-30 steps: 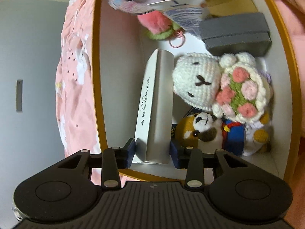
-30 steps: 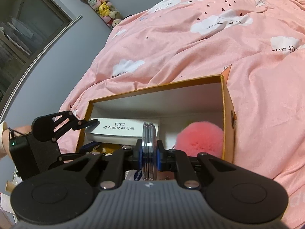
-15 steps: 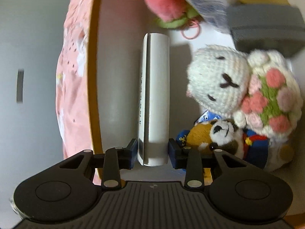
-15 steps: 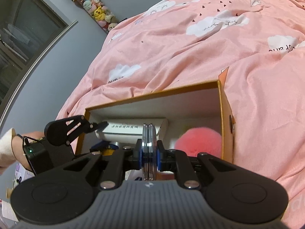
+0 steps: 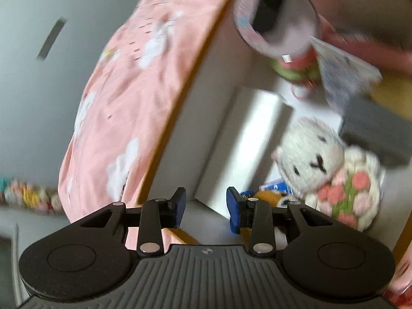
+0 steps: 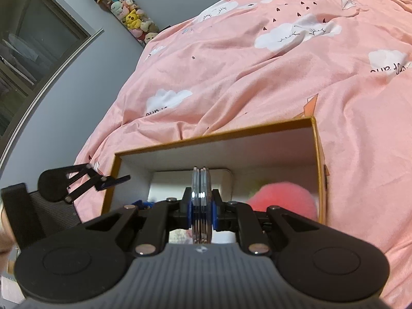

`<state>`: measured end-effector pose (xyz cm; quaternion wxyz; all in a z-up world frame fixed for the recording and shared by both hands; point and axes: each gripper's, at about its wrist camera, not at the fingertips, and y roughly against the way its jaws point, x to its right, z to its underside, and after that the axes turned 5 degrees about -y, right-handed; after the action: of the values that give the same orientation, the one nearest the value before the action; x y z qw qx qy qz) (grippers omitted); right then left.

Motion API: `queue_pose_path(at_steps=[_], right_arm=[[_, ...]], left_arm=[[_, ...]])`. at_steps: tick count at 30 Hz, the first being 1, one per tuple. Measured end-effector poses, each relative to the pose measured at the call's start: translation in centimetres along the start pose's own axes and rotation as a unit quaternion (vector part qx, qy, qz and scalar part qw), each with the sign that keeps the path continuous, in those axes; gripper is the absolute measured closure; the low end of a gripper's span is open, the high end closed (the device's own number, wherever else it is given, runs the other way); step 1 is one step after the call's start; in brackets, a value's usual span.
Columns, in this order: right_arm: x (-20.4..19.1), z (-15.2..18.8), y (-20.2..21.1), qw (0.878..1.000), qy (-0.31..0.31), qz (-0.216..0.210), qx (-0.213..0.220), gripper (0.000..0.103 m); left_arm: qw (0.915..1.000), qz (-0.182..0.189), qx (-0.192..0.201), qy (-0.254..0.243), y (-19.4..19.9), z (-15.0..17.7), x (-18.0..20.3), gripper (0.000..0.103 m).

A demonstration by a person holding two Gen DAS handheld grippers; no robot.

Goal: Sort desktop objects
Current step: 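Lower the glasses box into the shoebox and open the left gripper, then lower the mirror into the shoebox and open the right gripper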

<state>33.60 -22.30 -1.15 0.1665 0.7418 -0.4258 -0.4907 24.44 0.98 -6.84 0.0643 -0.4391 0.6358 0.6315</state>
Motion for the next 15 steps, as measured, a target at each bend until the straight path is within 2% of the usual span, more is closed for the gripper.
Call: queue_pose_path(at_steps=[3,6,10,15], right_arm=[[-0.3,-0.4,-1.0,1.000,0.000,-0.007,-0.010,0.088],[-0.5,-0.5,-2.4,0.999,0.001,0.008,-0.034,0.088],[-1.1,0.1,-4.0,0.998,0.014,0.015,-0.058,0.088],[-2.6,-0.6,-4.1,0.999,0.031,0.010,-0.041,0.088]], left_arm=[[0.9969,0.002,0.003,0.078,0.7,-0.3,-2.0,0.062],[0.9885,0.008,0.003,0.151,3.7,1.4,-1.2,0.062],[0.9788,-0.004,-0.001,0.205,5.9,2.2,-0.9,0.062],[0.9572,0.004,-0.005,0.289,7.3,2.8,-0.7,0.062]])
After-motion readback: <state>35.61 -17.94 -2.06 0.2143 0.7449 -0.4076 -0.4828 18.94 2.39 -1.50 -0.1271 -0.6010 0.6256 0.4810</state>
